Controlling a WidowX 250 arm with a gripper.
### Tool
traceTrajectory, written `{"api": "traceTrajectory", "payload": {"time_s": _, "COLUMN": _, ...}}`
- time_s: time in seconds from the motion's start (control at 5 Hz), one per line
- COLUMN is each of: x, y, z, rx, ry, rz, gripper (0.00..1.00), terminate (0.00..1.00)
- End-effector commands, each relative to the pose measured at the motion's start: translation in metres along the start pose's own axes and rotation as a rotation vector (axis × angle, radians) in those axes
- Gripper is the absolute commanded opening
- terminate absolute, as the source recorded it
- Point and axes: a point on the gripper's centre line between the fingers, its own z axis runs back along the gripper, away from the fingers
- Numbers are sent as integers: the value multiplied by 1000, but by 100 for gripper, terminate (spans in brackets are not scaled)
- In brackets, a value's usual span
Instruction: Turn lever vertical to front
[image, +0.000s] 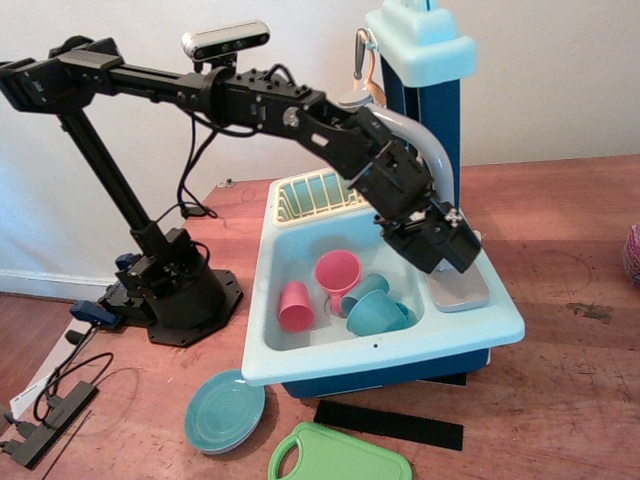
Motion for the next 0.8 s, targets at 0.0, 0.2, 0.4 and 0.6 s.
{"api": "traceTrajectory", "payload": {"time_s": 0.0, "x": 10, "y": 19, "z": 26, "rx": -22, "ry": -57, "rz": 28, "gripper": 100, "terminate": 0}}
{"api": "traceTrajectory", "payload": {"time_s": 0.2, "x": 6, "y": 39, "z": 26, "rx": -23, "ry": -86, "rz": 59, "gripper": 100, "terminate": 0}}
{"api": "traceTrajectory", "payload": {"time_s": 0.4, "x": 2, "y": 58, "z": 15, "rx": -45, "ry": -140, "rz": 106, "gripper": 100, "terminate": 0}}
{"api": "traceTrajectory", "payload": {"time_s": 0.6, "x": -3, "y": 67, "z": 3, "rx": -79, "ry": -143, "rz": 135, "gripper": 100, "terminate": 0}}
